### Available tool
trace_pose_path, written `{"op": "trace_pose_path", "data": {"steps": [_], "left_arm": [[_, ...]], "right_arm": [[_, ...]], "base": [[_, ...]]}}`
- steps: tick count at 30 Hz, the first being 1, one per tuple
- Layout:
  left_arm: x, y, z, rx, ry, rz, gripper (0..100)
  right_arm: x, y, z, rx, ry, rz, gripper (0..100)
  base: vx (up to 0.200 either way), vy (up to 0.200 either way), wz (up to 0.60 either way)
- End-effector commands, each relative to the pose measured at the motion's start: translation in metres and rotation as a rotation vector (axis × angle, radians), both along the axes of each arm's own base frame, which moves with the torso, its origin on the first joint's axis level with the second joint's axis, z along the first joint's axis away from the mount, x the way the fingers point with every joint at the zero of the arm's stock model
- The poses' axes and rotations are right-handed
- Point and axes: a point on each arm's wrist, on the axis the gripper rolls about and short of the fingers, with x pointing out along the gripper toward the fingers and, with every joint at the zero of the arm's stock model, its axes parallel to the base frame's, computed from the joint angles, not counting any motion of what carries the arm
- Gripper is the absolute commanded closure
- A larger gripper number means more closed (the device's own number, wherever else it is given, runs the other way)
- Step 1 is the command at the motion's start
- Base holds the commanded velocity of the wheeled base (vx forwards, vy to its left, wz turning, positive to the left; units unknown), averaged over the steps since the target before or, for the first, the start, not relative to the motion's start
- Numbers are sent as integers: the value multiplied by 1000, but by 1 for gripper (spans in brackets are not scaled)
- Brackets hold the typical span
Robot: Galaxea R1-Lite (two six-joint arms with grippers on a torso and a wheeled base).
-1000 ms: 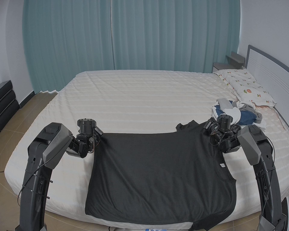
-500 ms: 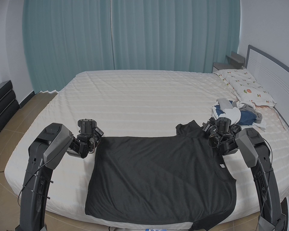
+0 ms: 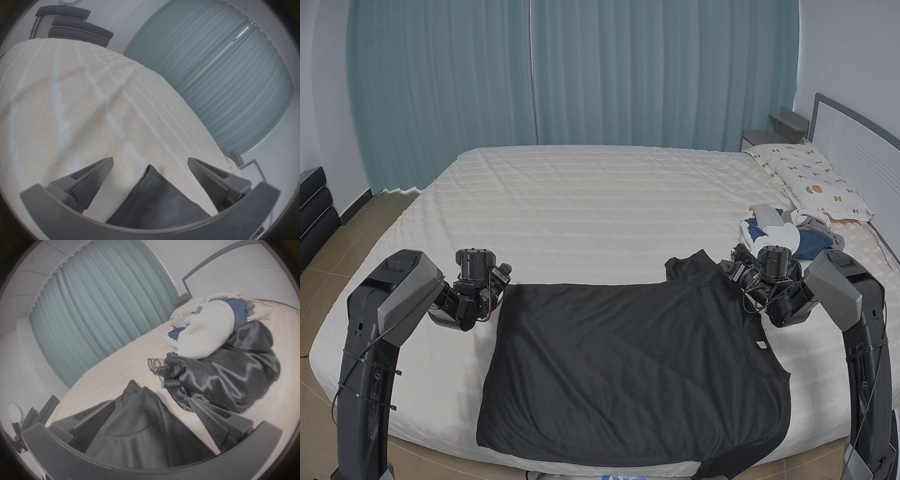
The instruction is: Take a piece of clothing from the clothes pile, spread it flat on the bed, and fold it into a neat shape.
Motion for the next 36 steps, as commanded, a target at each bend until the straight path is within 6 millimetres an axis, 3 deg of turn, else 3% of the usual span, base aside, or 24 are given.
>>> {"op": "trace_pose_path", "data": {"steps": [1, 4, 8, 9, 10, 15, 17, 19, 25, 36], "left_arm": [[-36, 6, 66, -71, -75, -21, 0], [-45, 3, 77, -83, -72, -52, 0], [-72, -1, 76, -77, -17, -72, 0], [-72, -1, 76, -77, -17, -72, 0], [-89, -2, 79, -82, 14, -85, 0], [-145, -12, 78, -85, 90, -146, 0], [-150, -12, 77, -85, 95, -150, 0], [-174, -16, 72, -92, 128, -168, 0], [-202, -20, 55, -140, 183, -181, 0], [-219, -17, 30, -137, 251, -212, 0]], "right_arm": [[-63, -14, 71, 10, -30, -3, 0], [-103, -23, 77, 31, 28, 28, 0], [-154, -28, 76, 64, 93, 67, 0], [-154, -28, 76, 64, 93, 67, 0], [-179, -29, 70, 73, 137, 76, 0], [-231, -35, 63, 115, 203, 122, 0], [-235, -36, 62, 120, 215, 128, 0], [-250, -37, 54, 147, 258, 154, 0], [-262, -37, 40, 187, 314, 192, 0], [-275, -42, 18, 218, 372, 194, 0]], "base": [[0, 0, 0], [0, 0, 0], [0, 0, 0], [0, 0, 0], [0, 0, 0], [-160, 0, 0], [-200, 0, 0], [-200, 0, 0], [-200, 0, 0], [-18, 0, 0]]}}
